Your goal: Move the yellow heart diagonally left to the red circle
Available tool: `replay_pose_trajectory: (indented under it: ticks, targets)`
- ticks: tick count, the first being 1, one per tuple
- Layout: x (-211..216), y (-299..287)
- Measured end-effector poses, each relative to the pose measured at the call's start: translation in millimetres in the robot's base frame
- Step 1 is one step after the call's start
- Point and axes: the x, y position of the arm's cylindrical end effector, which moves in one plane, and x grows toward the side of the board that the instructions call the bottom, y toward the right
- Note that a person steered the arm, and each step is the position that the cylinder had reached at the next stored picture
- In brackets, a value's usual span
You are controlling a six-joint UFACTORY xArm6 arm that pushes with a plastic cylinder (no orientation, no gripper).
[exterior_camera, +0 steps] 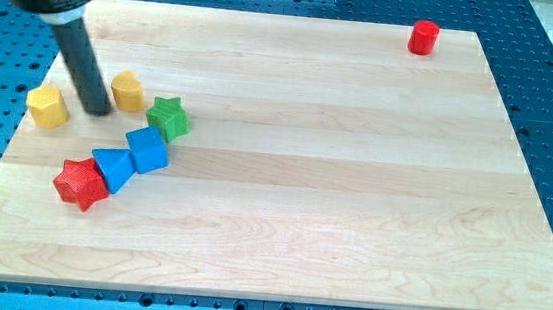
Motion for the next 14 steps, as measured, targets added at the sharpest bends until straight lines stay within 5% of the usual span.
replay_pose_trajectory:
  ticks: [1,3,5,6,8,10,12,14]
  targets:
    - [-23.5,89.3]
    - [-36.3,99.0]
    - [-75.9,209.3]
    - [-88.6,146.9]
    - [-116.5,259.5]
    - [-114.0,192.5]
    - [-130.4,313.4]
    - [-73.4,273.9]
